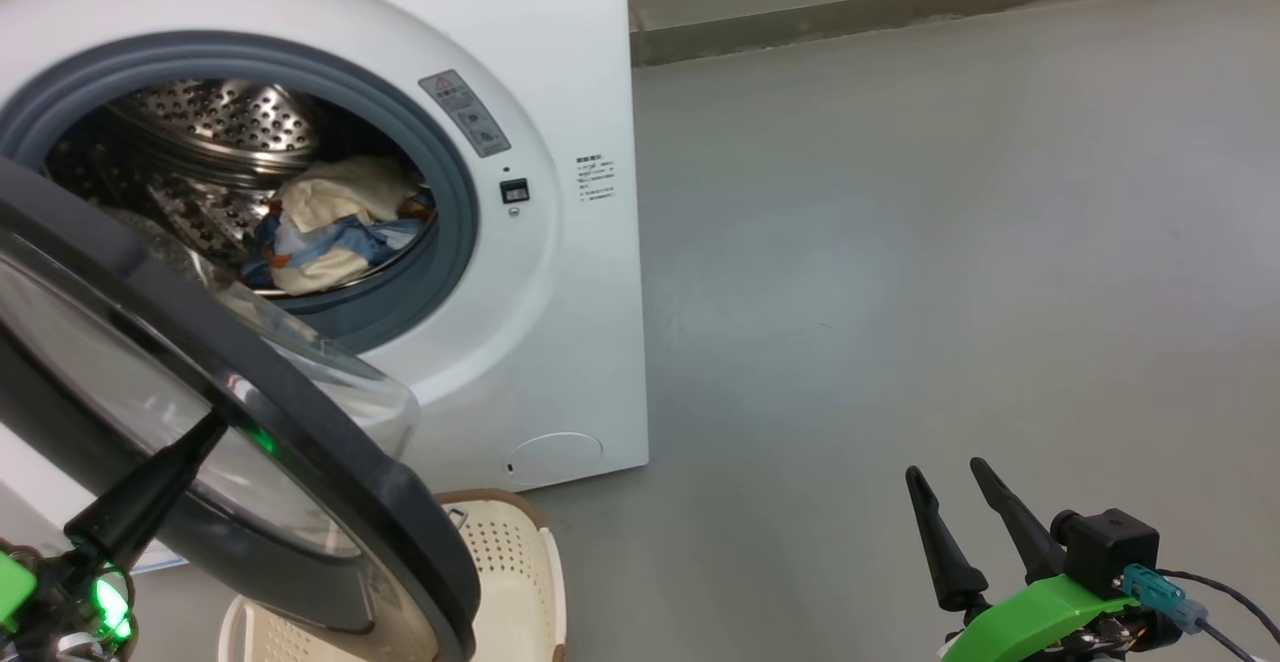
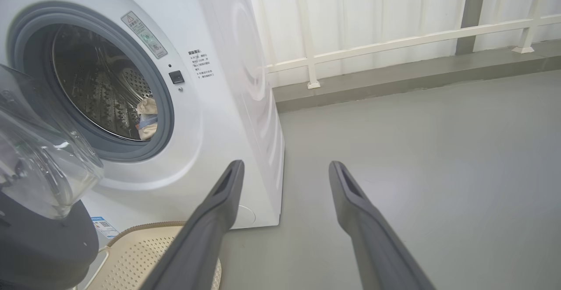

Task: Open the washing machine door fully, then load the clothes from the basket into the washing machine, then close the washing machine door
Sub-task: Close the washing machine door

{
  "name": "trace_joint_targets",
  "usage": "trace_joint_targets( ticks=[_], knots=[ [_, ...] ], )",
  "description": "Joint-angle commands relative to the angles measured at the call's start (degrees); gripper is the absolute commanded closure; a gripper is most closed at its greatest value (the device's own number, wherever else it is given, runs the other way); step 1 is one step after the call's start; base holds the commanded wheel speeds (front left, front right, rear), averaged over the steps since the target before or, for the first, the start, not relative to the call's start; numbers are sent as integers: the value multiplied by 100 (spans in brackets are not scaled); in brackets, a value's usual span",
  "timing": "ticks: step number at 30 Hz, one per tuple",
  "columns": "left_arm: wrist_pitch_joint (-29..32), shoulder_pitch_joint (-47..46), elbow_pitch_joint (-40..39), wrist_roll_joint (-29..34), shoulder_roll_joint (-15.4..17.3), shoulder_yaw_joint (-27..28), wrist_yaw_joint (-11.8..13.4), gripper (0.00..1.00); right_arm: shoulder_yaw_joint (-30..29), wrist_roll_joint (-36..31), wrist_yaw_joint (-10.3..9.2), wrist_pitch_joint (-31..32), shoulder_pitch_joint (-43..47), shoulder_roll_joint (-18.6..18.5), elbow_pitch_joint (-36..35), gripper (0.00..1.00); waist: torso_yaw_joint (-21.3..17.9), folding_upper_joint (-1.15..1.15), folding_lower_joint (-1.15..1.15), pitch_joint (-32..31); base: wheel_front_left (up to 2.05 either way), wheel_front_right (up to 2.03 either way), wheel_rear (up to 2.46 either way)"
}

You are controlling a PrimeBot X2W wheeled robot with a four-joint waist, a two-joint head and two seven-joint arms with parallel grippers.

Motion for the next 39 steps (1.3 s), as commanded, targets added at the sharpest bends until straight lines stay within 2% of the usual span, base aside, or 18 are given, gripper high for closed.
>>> trace_joint_targets(
  ticks=[1,2,4,5,6,13,20,24,29,34,39],
  knots=[
    [-46,-272,-113,66,183,183,-67,100,88,9,43,-47,-53,-31,-140,0,68,0,0,-7,0,0,0],
    [-51,-270,-116,91,188,172,-84,95,84,10,43,-47,-51,-30,-142,0,94,0,0,-10,0,0,0],
    [-76,-226,-161,229,259,145,-134,49,77,10,43,-47,-46,-30,-143,0,140,0,0,-19,0,0,0],
    [-99,-189,-195,306,298,139,-165,8,73,9,43,-47,-45,-29,-143,0,160,0,0,-21,0,0,0],
    [-124,-155,-227,357,320,143,-188,0,62,9,43,-47,-40,-29,-146,0,186,0,0,-22,0,0,0],
    [-399,88,-426,738,492,252,-288,0,23,8,43,-47,9,-26,-168,0,343,0,0,-25,0,0,0],
    [-1219,458,-943,1429,673,234,-328,0,-14,-3,43,-47,8,0,-190,0,501,0,0,-4,0,0,0],
    [-2050,770,-1263,1952,889,71,-329,0,-45,-17,43,-47,-10,2,-226,0,562,0,0,9,0,0,0],
    [-3424,1237,-1368,2658,1133,-402,-330,0,-68,-36,43,-47,-30,-8,-286,0,589,0,0,18,0,0,0],
    [-5000,1669,-1137,3607,1561,-1086,-330,0,-68,-49,43,-47,-25,-25,-333,0,579,0,0,9,0,0,0],
    [-6298,1832,-713,4200,1650,-1644,-330,0,-79,-60,43,-47,-3,-48,-389,0,565,0,0,-4,0,0,0]
  ],
)
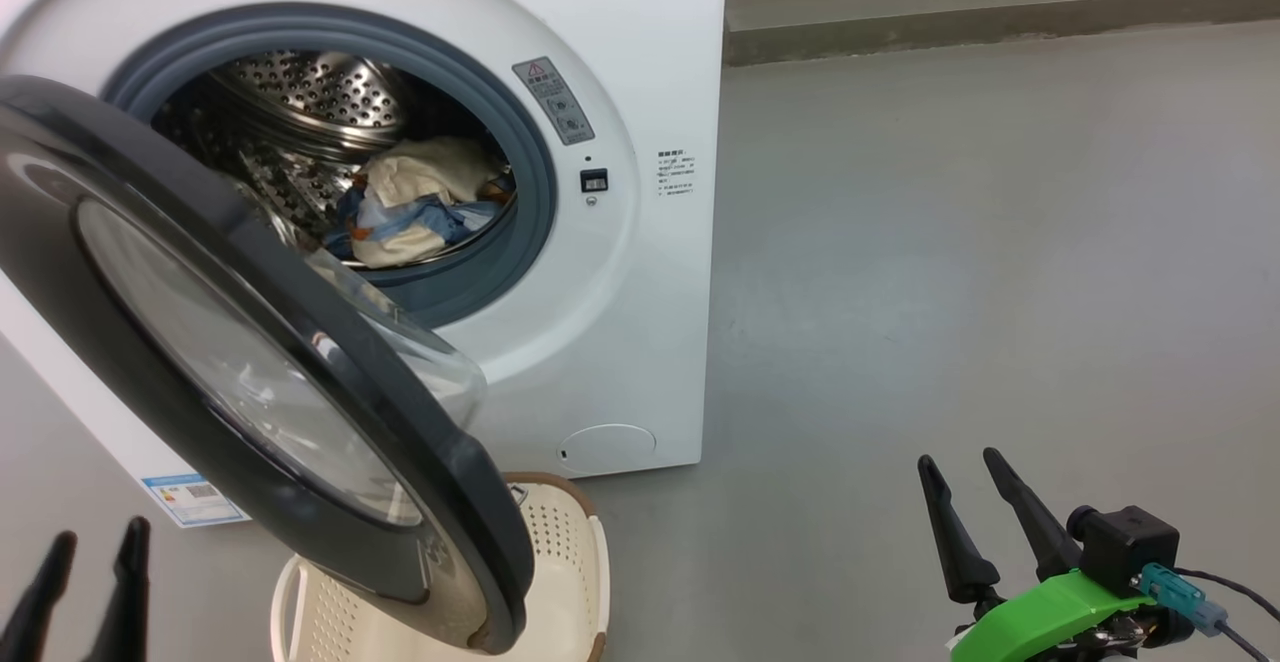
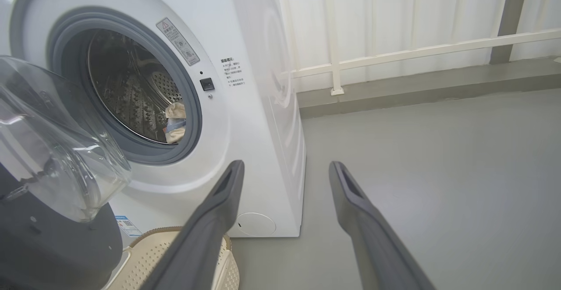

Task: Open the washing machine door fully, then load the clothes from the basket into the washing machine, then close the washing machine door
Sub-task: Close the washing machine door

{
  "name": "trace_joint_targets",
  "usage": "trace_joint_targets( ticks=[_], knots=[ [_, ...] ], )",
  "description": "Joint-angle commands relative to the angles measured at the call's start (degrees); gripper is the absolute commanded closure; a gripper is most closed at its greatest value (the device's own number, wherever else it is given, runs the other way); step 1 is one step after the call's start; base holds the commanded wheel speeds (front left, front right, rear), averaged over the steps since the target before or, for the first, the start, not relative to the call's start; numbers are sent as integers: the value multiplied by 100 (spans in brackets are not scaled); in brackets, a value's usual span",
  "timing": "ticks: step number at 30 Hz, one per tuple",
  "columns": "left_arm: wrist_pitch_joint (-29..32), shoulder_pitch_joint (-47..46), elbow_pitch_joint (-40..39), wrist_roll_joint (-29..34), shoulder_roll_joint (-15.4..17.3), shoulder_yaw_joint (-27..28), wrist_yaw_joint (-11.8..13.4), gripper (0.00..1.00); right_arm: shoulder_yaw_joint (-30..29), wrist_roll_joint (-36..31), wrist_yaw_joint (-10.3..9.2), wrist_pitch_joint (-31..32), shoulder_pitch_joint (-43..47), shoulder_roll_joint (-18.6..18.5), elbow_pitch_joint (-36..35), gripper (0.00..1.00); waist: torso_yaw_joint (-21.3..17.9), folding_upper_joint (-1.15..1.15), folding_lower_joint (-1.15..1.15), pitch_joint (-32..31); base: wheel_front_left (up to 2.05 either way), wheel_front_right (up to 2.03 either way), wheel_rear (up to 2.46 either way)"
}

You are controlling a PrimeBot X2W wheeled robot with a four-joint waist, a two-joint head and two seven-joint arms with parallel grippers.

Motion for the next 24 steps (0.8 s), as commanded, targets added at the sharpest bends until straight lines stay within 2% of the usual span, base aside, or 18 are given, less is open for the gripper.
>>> trace_joint_targets(
  ticks=[1,4,9,17,24],
  knots=[
    [-319,-177,29,165,197,111,-19,0,90,-56,43,-46,-88,-66,-176,0,-10,0,0,-3,0,0,0],
    [-742,-203,324,431,142,-82,-19,0,85,-64,43,-46,-78,-71,-224,0,-29,0,0,-10,0,0,0],
    [-972,-279,701,1078,-8,-168,-8,0,62,-85,43,-46,-58,-60,-309,0,-62,0,0,-7,0,0,0],
    [-1005,-368,795,1713,-489,299,6,0,31,-109,43,-46,-37,-53,-384,0,-74,0,0,1,0,0,0],
    [-1006,-368,865,1936,-791,578,-15,0,-13,-146,43,-46,-11,-51,-413,0,-28,0,0,-17,0,0,0]
  ],
)
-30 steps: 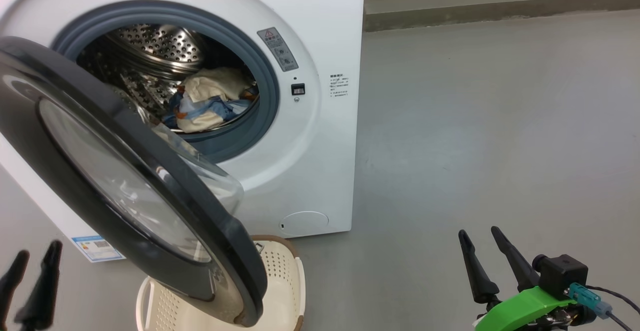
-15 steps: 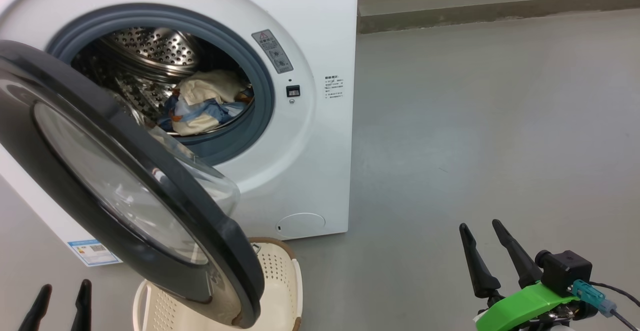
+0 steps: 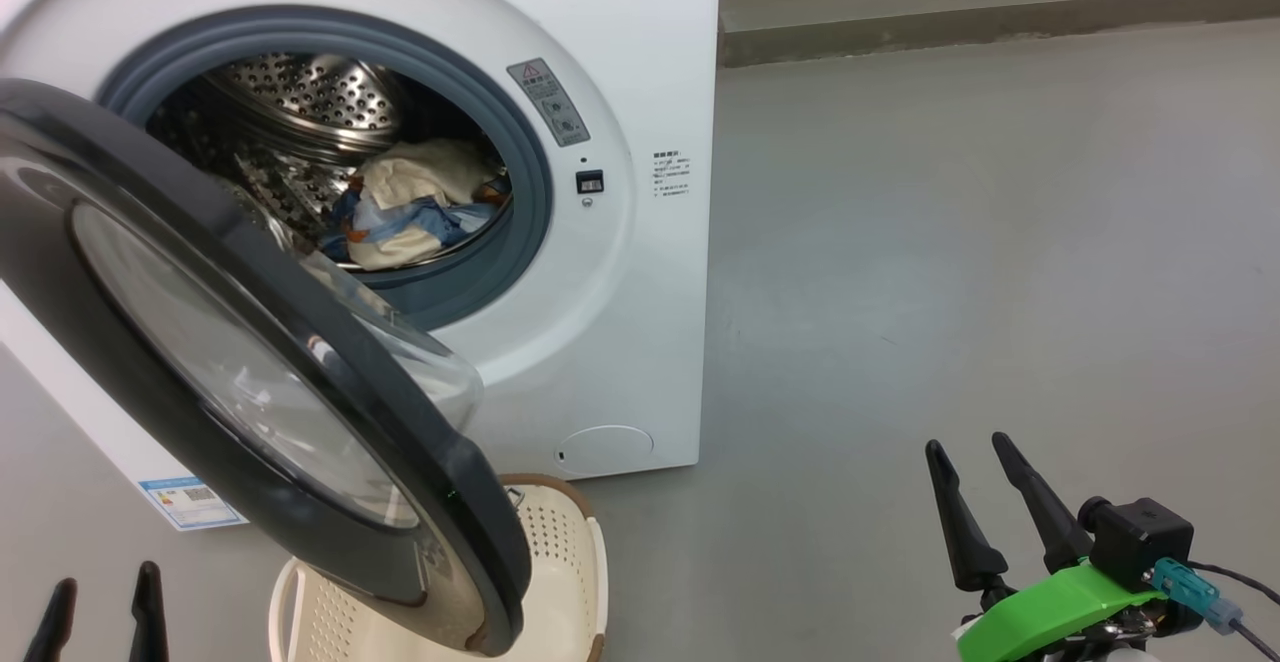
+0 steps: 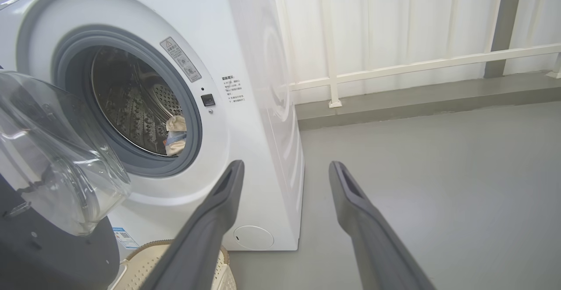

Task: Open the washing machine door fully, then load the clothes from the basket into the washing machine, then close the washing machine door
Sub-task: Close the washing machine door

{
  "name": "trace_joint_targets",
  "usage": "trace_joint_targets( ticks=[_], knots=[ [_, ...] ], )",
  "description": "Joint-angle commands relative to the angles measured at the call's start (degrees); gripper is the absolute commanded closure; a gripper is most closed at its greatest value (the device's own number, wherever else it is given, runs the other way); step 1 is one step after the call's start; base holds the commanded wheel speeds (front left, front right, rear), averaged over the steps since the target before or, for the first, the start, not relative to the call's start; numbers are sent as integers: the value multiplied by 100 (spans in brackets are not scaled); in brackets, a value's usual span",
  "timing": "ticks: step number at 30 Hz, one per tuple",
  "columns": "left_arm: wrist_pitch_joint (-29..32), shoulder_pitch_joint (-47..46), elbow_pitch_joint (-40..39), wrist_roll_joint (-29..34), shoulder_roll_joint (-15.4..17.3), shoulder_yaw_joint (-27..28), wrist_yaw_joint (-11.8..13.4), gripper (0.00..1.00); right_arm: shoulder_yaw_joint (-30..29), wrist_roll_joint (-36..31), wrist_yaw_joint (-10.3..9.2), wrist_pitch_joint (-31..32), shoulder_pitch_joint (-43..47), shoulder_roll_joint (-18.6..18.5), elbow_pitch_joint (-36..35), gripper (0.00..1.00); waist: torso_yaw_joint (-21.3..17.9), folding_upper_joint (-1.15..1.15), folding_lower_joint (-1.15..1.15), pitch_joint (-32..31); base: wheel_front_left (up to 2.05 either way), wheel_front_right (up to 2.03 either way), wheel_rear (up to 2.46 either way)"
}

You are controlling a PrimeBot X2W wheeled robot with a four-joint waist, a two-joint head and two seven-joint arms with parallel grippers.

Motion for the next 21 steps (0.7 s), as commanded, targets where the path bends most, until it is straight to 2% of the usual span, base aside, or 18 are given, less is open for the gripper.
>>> trace_joint_targets(
  ticks=[1,21],
  knots=[
    [-77,-324,-87,38,118,228,-16,0,100,-81,43,-47,-27,-47,-153,0,10,0,0,-8,0,0,0],
    [-77,-337,138,-61,117,60,-19,0,197,-13,43,-47,6,-166,-139,0,90,0,0,-105,0,0,0]
  ],
)
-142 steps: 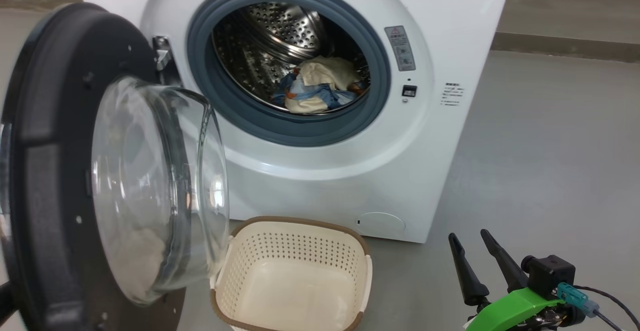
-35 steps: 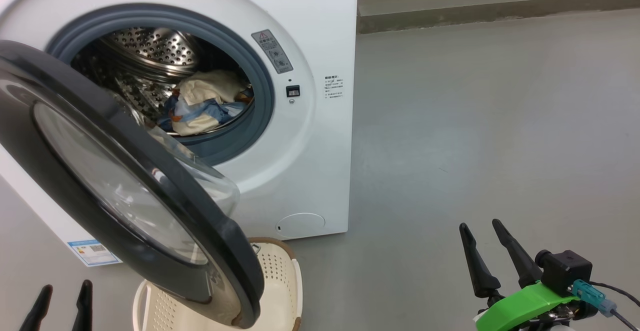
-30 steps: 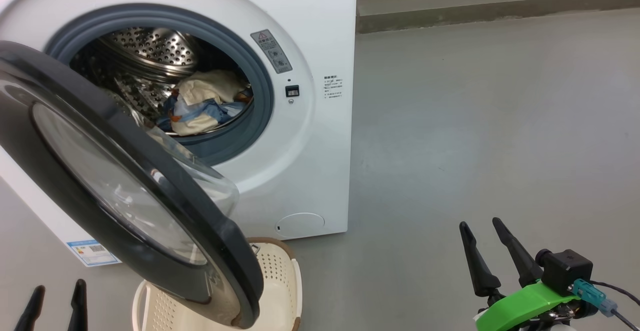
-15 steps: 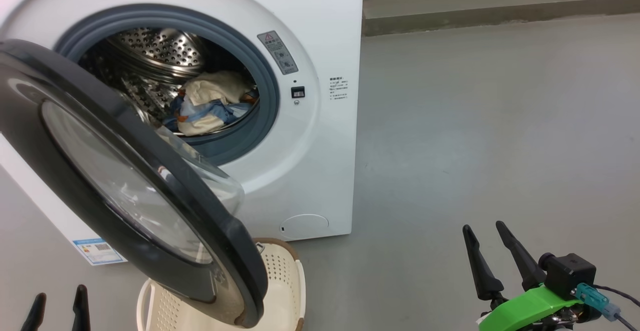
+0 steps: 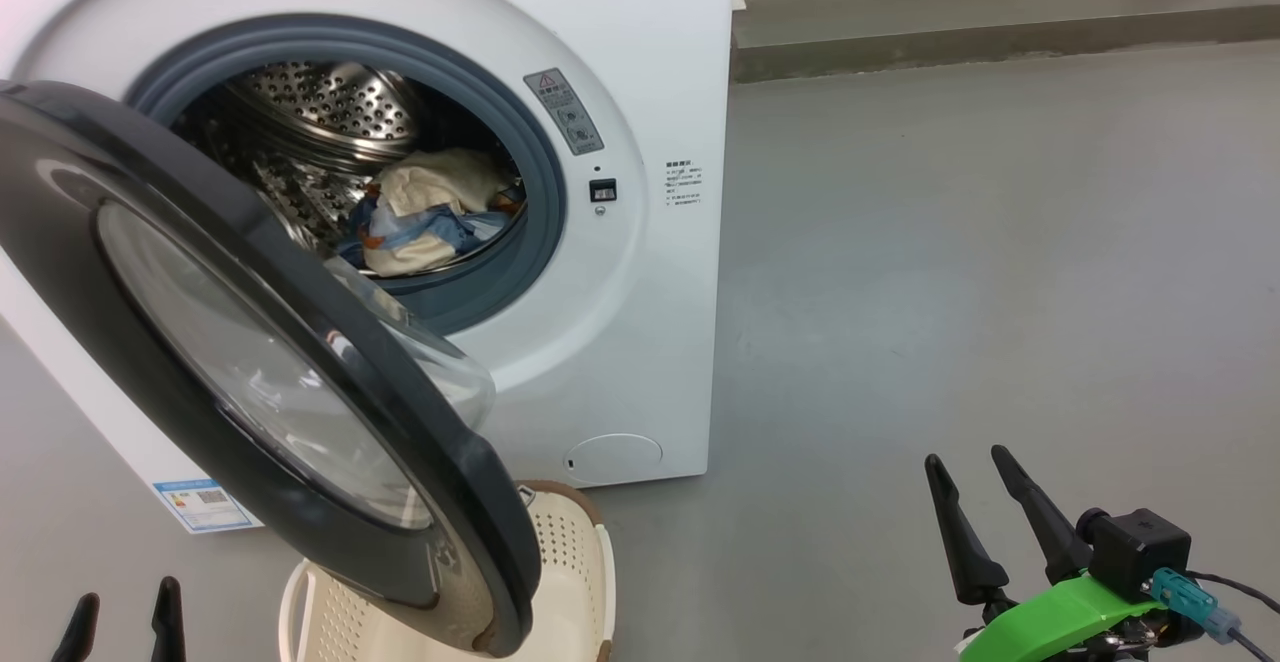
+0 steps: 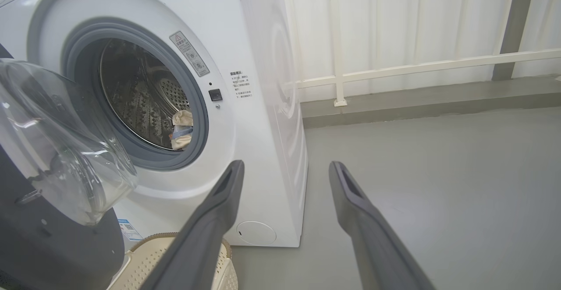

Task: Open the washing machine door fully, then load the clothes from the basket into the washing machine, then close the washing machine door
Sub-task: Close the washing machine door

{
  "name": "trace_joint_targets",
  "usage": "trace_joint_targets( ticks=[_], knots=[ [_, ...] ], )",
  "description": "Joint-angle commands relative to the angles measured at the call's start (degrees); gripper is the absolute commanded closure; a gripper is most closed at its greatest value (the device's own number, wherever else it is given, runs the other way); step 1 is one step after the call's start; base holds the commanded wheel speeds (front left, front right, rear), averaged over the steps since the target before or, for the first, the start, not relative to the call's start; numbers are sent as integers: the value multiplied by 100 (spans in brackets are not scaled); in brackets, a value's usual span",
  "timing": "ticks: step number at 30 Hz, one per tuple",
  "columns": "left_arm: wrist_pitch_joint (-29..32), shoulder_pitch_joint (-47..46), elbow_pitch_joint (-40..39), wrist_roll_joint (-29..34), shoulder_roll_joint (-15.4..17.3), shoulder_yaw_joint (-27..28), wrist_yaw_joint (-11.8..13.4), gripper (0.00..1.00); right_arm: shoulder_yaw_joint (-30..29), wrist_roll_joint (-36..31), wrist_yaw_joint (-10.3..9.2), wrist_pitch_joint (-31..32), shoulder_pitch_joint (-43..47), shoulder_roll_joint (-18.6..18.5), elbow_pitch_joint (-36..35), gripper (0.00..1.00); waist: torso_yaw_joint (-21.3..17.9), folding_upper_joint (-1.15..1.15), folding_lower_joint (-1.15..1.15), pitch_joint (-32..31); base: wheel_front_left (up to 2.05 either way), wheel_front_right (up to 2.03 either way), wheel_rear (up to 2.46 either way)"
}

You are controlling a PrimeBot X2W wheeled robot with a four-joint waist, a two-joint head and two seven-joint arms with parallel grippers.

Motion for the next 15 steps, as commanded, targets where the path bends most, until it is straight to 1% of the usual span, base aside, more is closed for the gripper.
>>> trace_joint_targets(
  ticks=[1,2,3,4,5,9,15],
  knots=[
    [-77,-337,-77,-31,143,212,-12,0,112,-3,43,-47,-86,-85,-140,0,5,0,0,-3,0,0,0],
    [-77,-340,-75,-29,142,211,-12,0,112,1,43,-47,-91,-90,-153,15,8,0,0,-4,0,0,0],
    [-77,-341,-76,-25,141,214,-12,0,116,-2,43,-47,-102,-93,-192,52,12,0,0,-4,0,0,0],
    [-77,-342,-79,-22,138,219,-12,0,115,-3,43,-47,-111,-94,-236,84,18,0,0,-3,0,0,0],
    [-77,-341,-82,-19,134,221,-12,0,123,-7,43,-47,-121,-99,-282,100,27,0,0,-1,0,0,0],
    [-77,-340,-76,-24,100,226,-12,0,162,23,43,-47,-157,-75,-492,100,119,0,0,3,0,0,0],
    [-77,-337,-19,-54,80,205,-12,0,399,92,43,-47,-334,-22,-1227,100,397,0,0,-19,0,0,0]
  ],
)
